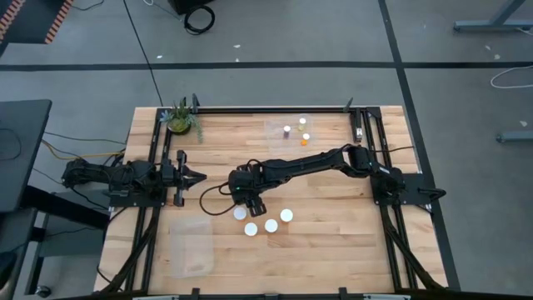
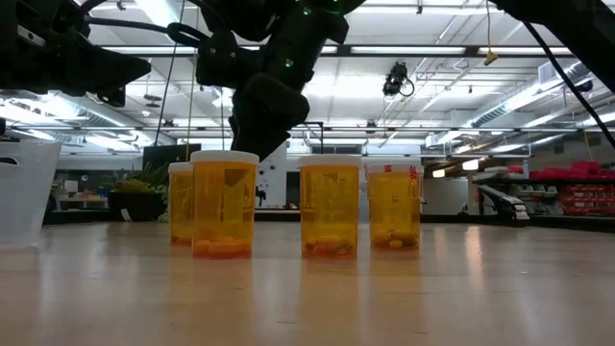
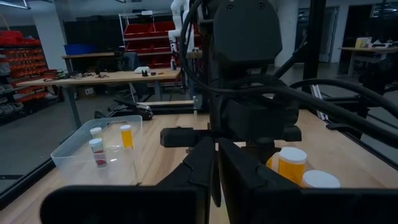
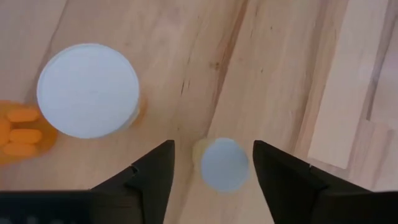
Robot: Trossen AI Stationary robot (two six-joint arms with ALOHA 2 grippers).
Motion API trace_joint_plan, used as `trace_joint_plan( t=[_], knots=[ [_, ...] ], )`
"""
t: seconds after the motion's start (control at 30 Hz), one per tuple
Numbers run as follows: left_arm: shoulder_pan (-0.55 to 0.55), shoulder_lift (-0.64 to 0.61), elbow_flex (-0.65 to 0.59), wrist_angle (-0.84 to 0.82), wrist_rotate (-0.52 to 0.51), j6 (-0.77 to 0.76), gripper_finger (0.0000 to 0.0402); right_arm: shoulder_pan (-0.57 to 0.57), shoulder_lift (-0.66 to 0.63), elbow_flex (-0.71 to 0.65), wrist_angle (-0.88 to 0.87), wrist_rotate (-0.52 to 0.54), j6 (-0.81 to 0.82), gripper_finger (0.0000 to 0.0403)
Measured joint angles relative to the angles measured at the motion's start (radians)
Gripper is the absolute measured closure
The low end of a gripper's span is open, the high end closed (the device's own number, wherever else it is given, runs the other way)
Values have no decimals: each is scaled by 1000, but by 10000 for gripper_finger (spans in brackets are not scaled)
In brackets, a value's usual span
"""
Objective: Pick and place medicine bottles into bin by pill shape (circle, oval)
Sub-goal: Put the small yellow pill bottle into the top transparent bin
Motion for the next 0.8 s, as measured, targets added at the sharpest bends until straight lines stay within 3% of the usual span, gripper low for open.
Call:
trace_joint_plan(
  t=[0.43, 0.8],
  knots=[
    [0, 0, 0, 0, 0, 0, 371, -19, 0, 0, -5, -1, 26, 252],
    [0, 0, 0, 0, 0, 0, 374, -32, -17, 2, -20, 12, 22, 267]
  ],
)
